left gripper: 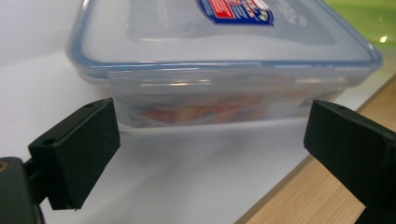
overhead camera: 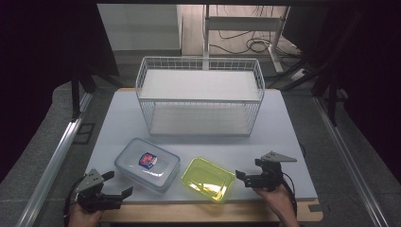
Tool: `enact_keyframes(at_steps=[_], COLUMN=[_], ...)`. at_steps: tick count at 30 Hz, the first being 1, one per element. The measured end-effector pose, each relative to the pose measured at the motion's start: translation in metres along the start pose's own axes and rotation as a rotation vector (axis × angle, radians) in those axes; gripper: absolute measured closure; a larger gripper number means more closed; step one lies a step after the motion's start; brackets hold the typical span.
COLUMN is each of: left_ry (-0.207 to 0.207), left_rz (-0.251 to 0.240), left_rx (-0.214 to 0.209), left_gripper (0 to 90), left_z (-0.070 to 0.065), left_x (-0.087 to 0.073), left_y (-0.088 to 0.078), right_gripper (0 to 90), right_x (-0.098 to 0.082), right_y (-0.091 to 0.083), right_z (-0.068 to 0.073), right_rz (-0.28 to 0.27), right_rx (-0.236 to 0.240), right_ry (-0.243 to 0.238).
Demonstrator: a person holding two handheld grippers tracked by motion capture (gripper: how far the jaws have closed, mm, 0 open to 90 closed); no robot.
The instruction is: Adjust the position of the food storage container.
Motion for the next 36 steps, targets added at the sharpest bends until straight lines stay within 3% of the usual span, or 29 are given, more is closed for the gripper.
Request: enact_keyframes(at_steps=[5, 11, 13, 15, 18, 21, 25, 27, 28, 29, 32, 33, 36], left_ry=[-0.032, -0.005, 0.004, 0.009, 0.024, 0.038, 0.03, 0.023, 0.023, 0.021, 0.022, 0.022, 0.023], left_rz=[-0.049, -0.05, -0.039, -0.02, 0.009, 0.028, 0.03, 0.018, 0.018, 0.014, 0.016, 0.016, 0.019], left_rx=[-0.013, -0.01, -0.019, -0.034, -0.055, -0.049, -0.043, -0.05, -0.05, -0.052, -0.052, -0.052, -0.052], left_gripper=[3.6, 3.9, 3.9, 3.6, 3.5, 3.5, 3.5, 3.5, 3.4, 3.4, 3.4, 3.4, 3.4], left_z=[0.002, 0.001, 0.0, -0.001, -0.004, -0.005, -0.004, -0.003, -0.003, -0.003, -0.004, -0.004, -0.003], left_x=[0.001, 0.001, 0.001, 0.001, 0.0, 0.001, 0.0, 0.001, 0.001, 0.001, 0.001, 0.001, 0.001], left_y=[-0.004, -0.004, -0.003, -0.001, 0.003, 0.005, 0.005, 0.004, 0.004, 0.003, 0.003, 0.003, 0.004], right_gripper=[0.0, 5.3, 8.0, 18.3, 24.1, 25.9, 33.6, 45.5, 45.5, 55.0, 67.4, 67.4, 80.2], right_x=[0.001, 0.002, 0.002, 0.003, 0.004, 0.005, 0.009, 0.013, 0.013, 0.013, 0.011, 0.011, 0.009], right_y=[-0.001, -0.001, -0.001, -0.004, -0.007, -0.009, -0.014, -0.02, -0.02, -0.021, -0.021, -0.021, -0.022], right_z=[-0.001, 0.001, 0.001, 0.001, 0.002, 0.006, 0.016, 0.03, 0.03, 0.041, 0.057, 0.057, 0.075], right_rz=[-0.013, -0.003, -0.003, -0.009, -0.014, -0.004, -0.018, -0.06, -0.06, -0.062, -0.04, -0.04, -0.01], right_rx=[-0.01, -0.025, -0.023, -0.027, -0.029, -0.021, 0.001, 0.037, 0.037, 0.066, 0.099, 0.099, 0.165], right_ry=[-0.002, -0.007, -0.007, -0.019, -0.029, -0.045, -0.067, -0.102, -0.102, -0.135, -0.197, -0.197, -0.257])
Point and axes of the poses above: each handheld gripper's, and its own axes: y roughly forward along the jaws, x roughly out of its top, z roughly to its left, the point moved 2 cm from there along y, roughly forward along the jaws, and after that the axes turned 12 degrees about -x, right-handed, at the moved point
